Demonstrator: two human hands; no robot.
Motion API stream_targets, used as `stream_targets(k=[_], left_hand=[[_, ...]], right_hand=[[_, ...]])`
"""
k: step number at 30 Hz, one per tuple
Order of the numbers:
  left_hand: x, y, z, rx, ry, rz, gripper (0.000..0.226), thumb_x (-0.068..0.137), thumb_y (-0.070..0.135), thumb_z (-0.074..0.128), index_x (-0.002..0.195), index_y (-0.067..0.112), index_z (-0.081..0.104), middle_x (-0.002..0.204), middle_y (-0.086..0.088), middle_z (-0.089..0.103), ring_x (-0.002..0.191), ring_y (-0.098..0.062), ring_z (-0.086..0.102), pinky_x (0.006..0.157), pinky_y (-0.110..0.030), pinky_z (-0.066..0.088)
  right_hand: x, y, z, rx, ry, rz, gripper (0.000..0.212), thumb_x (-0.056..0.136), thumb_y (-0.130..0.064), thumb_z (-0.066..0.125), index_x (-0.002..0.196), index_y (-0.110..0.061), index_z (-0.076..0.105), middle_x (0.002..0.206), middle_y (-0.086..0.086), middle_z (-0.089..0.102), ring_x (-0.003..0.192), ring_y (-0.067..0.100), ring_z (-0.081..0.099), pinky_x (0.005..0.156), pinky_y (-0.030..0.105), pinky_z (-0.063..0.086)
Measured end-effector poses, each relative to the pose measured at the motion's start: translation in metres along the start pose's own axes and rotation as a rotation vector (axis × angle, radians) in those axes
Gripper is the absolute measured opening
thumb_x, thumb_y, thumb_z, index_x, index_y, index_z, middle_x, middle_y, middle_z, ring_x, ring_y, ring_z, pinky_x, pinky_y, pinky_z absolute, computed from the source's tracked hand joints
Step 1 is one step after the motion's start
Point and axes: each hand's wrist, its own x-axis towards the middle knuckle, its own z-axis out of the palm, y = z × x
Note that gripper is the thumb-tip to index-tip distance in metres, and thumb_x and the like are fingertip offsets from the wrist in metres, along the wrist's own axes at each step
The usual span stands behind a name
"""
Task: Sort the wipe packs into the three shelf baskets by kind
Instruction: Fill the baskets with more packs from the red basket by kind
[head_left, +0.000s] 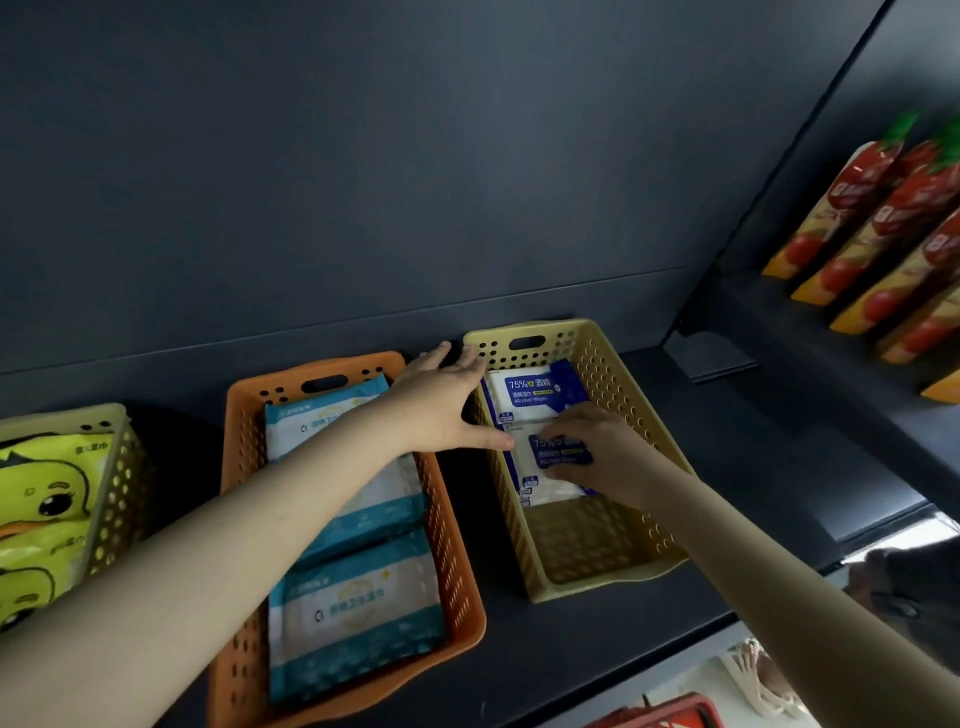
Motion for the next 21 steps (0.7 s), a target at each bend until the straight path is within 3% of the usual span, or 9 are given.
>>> stream_targets(k=[4, 7, 10, 14, 18, 21], left_hand=[[0.032, 0.015, -0.020, -0.043, 0.189, 0.154, 0.070, 0.085, 0.052, 0.060, 0.146, 0.026, 0.037, 0.152, 0.003, 0.037, 0.140, -0.021, 0.033, 0.112, -0.042, 0.032], [0.063, 0.030, -0.023, 0.100, 0.091, 0.204, 0.056, 0.086, 0.038, 0.066, 0.138, 0.027, 0.050, 0.139, -0.001, 0.053, 0.122, -0.024, 0.052, 0.095, -0.042, 0.047], [0.086, 0.034, -0.016, 0.244, -0.044, 0.209, 0.058, 0.084, 0.037, 0.069, 0.138, 0.026, 0.050, 0.136, -0.001, 0.055, 0.118, -0.025, 0.054, 0.092, -0.040, 0.049], [0.102, 0.029, -0.006, 0.380, -0.089, 0.259, 0.060, 0.082, 0.042, 0.070, 0.137, 0.029, 0.051, 0.131, 0.000, 0.056, 0.115, -0.025, 0.054, 0.091, -0.039, 0.049], [0.109, 0.021, -0.003, 0.325, -0.073, 0.295, 0.056, 0.080, 0.042, 0.071, 0.133, 0.029, 0.055, 0.128, 0.004, 0.054, 0.114, -0.021, 0.051, 0.089, -0.036, 0.047], [0.107, 0.015, -0.003, 0.220, -0.023, 0.305, 0.043, 0.085, 0.037, 0.068, 0.126, 0.027, 0.061, 0.125, 0.004, 0.057, 0.109, -0.018, 0.053, 0.088, -0.034, 0.046]], right_hand=[[0.000, 0.003, -0.016, 0.024, 0.083, 0.071, 0.042, 0.082, -0.026, 0.073, 0.123, -0.029, 0.060, 0.131, -0.008, 0.051, 0.115, 0.009, 0.048, 0.096, 0.022, 0.039], [-0.001, 0.005, -0.016, -0.010, 0.102, 0.136, 0.043, 0.081, -0.030, 0.074, 0.122, -0.029, 0.060, 0.129, -0.006, 0.055, 0.113, 0.012, 0.053, 0.093, 0.024, 0.043], [-0.003, 0.002, -0.008, 0.025, 0.023, 0.121, 0.046, 0.083, -0.029, 0.072, 0.126, -0.029, 0.059, 0.129, -0.005, 0.053, 0.114, 0.011, 0.051, 0.097, 0.025, 0.042], [-0.001, 0.002, -0.003, 0.037, -0.008, 0.080, 0.047, 0.085, -0.027, 0.070, 0.130, -0.027, 0.057, 0.132, -0.006, 0.049, 0.119, 0.011, 0.048, 0.105, 0.026, 0.039], [0.000, 0.004, 0.000, 0.095, -0.019, 0.106, 0.048, 0.082, -0.029, 0.073, 0.127, -0.029, 0.056, 0.134, -0.006, 0.044, 0.119, 0.012, 0.046, 0.105, 0.029, 0.041], [-0.005, 0.006, 0.003, 0.224, 0.058, 0.246, 0.055, 0.084, -0.035, 0.069, 0.134, -0.026, 0.048, 0.136, -0.003, 0.047, 0.118, 0.015, 0.049, 0.096, 0.025, 0.042]])
